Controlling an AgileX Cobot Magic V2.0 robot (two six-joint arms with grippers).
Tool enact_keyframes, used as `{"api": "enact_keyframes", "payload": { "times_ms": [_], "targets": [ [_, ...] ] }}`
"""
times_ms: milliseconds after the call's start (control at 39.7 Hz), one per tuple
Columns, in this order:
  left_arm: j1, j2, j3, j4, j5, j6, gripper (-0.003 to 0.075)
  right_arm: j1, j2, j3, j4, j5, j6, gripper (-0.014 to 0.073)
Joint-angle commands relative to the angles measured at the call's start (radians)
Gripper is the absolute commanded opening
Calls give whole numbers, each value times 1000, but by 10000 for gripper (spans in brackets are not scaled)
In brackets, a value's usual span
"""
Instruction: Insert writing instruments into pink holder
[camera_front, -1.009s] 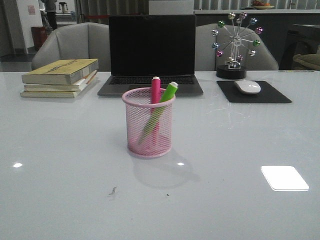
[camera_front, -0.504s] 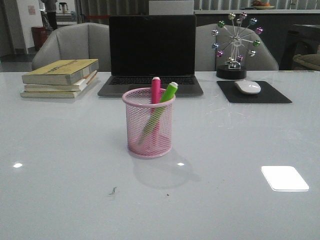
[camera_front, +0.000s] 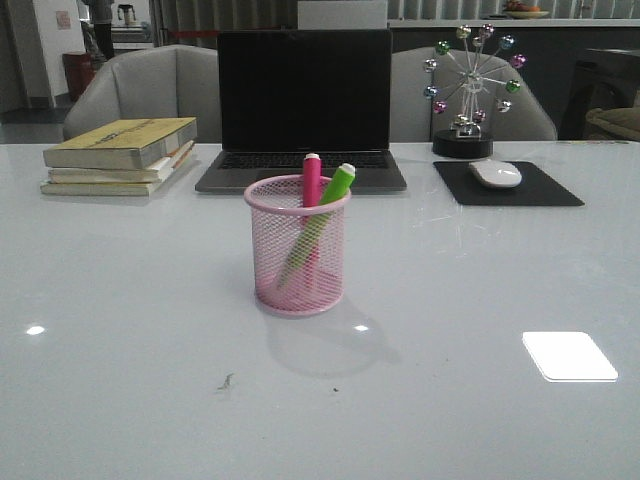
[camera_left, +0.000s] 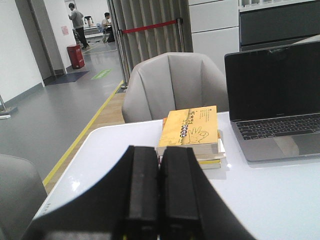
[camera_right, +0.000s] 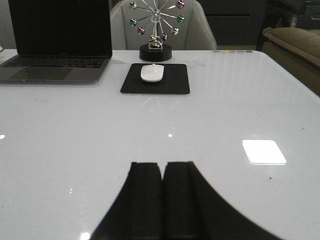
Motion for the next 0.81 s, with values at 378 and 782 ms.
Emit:
{"api": "enact_keyframes", "payload": {
  "times_ms": [378,782],
  "targets": [
    [3,-12,-29,-4,-82,1,92,-2,-19,1,-12,-79,0,57],
    [1,-180,-29,243,134,-317,92,-2,-19,1,-12,-77,0,57]
  ]
}}
